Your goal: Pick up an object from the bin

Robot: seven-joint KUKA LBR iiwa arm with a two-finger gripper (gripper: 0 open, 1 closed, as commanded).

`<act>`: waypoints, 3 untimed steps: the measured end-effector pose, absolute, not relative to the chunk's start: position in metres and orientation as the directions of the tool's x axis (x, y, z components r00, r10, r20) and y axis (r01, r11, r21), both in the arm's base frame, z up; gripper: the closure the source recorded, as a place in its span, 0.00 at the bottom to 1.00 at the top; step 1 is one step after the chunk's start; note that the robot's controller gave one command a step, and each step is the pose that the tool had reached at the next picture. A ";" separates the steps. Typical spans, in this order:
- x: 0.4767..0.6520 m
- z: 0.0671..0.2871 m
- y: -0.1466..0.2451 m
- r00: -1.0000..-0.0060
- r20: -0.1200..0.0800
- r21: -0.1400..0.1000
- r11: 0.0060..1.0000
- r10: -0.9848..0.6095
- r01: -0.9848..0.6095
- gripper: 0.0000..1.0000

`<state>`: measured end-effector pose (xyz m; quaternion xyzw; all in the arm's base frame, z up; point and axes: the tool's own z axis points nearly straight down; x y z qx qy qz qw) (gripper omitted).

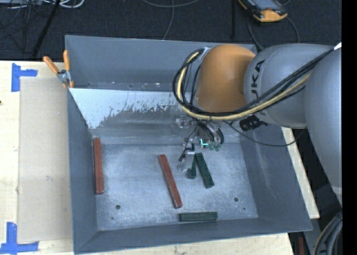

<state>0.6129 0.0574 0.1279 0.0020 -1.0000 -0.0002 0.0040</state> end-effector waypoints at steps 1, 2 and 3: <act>0.549 0.069 -0.056 -0.990 0.000 -0.002 0.990 -0.144 -0.144 0.00; 0.522 0.070 -0.071 -0.988 0.002 0.000 0.988 -0.154 -0.154 0.00; 0.578 0.070 -0.036 -0.999 -0.002 0.002 0.999 0.038 0.038 0.00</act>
Offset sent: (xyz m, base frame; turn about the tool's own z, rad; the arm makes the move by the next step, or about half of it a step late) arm -0.0632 -0.1097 -0.0579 -0.1470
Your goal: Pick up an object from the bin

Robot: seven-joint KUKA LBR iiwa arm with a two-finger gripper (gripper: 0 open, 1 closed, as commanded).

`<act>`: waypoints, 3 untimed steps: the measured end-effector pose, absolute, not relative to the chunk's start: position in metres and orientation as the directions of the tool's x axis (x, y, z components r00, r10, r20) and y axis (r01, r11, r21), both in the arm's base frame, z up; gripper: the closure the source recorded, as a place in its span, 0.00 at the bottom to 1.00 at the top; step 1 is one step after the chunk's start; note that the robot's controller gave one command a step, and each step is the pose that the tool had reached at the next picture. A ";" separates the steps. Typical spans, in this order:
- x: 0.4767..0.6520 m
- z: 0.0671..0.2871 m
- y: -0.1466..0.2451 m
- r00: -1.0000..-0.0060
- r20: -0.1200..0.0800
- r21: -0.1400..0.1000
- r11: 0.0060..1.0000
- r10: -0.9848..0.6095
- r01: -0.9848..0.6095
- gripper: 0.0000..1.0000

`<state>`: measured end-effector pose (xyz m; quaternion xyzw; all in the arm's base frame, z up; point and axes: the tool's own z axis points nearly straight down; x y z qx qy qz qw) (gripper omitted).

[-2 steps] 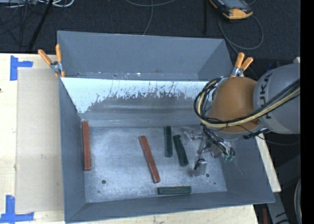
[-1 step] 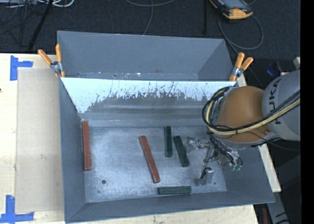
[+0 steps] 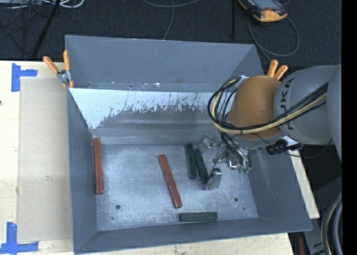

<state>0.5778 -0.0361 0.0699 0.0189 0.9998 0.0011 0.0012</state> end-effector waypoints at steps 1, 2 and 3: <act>0.577 0.070 -0.037 -0.999 -0.001 0.001 0.999 0.040 0.040 1.00; 0.577 0.070 -0.037 -0.999 -0.001 0.001 0.999 0.041 0.041 0.00; 0.599 0.073 0.011 -0.973 -0.002 0.002 0.973 0.230 0.230 0.00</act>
Offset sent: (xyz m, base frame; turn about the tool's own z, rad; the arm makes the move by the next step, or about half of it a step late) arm 0.0000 0.0000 0.0000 0.0000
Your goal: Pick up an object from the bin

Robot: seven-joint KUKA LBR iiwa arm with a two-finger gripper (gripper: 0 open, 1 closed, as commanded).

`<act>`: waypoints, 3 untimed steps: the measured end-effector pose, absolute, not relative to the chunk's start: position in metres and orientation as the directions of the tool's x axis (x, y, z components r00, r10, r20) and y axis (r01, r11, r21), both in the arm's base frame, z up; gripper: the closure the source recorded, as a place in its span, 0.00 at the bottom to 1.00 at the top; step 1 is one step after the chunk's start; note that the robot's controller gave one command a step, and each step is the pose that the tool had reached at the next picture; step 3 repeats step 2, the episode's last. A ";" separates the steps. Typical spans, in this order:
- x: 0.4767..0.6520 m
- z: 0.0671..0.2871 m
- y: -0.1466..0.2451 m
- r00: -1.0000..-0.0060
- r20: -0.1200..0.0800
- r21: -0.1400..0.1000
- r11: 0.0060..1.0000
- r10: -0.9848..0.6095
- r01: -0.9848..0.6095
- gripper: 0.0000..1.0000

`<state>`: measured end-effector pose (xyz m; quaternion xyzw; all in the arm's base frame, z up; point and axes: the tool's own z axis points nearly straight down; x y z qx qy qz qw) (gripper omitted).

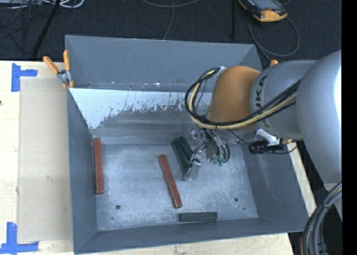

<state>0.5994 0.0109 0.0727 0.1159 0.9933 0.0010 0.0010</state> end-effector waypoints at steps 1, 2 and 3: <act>0.599 0.073 0.010 -0.973 -0.001 0.000 0.973 0.230 0.230 1.00; 0.594 0.212 0.028 -0.975 -0.008 0.003 0.975 0.220 0.220 1.00; 0.594 0.212 0.028 -0.975 -0.008 0.003 0.975 0.220 0.220 1.00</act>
Offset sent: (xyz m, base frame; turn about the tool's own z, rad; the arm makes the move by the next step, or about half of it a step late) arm 0.0000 0.0000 0.0000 0.0000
